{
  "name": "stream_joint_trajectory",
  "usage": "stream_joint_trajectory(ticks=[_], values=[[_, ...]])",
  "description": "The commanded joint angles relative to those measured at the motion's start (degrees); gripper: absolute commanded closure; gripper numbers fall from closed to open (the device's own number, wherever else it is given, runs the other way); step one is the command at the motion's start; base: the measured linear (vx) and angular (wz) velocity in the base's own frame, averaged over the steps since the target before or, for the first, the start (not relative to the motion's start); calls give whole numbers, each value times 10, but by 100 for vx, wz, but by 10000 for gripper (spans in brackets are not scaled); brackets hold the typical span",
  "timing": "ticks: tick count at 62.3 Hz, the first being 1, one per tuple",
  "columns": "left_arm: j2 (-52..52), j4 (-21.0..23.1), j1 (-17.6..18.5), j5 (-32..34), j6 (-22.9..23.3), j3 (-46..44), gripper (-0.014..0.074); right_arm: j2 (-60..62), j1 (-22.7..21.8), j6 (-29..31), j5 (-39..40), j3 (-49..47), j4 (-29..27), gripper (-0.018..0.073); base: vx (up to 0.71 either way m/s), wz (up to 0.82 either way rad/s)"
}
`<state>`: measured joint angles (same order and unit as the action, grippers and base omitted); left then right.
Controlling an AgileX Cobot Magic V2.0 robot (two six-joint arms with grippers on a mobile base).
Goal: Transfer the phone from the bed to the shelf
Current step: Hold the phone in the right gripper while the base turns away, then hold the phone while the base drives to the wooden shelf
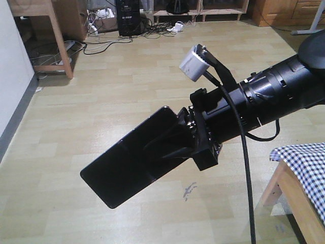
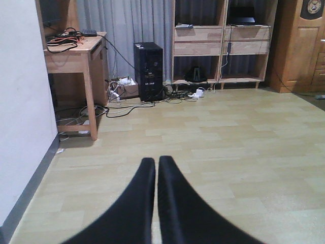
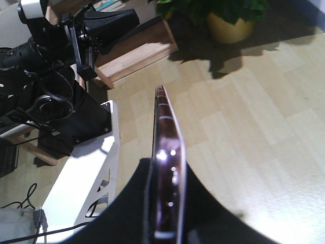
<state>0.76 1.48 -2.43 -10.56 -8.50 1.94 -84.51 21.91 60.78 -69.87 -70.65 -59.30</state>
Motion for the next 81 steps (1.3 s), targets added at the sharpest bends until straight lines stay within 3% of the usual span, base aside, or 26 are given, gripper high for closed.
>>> stream_joint_trajectory(ticks=[1, 81], values=[[8, 5, 2, 41, 3, -12, 595, 23, 0, 5, -38, -14, -45, 561, 35, -8], [8, 5, 2, 41, 3, -12, 595, 23, 0, 5, -38, -14, -45, 561, 36, -9]])
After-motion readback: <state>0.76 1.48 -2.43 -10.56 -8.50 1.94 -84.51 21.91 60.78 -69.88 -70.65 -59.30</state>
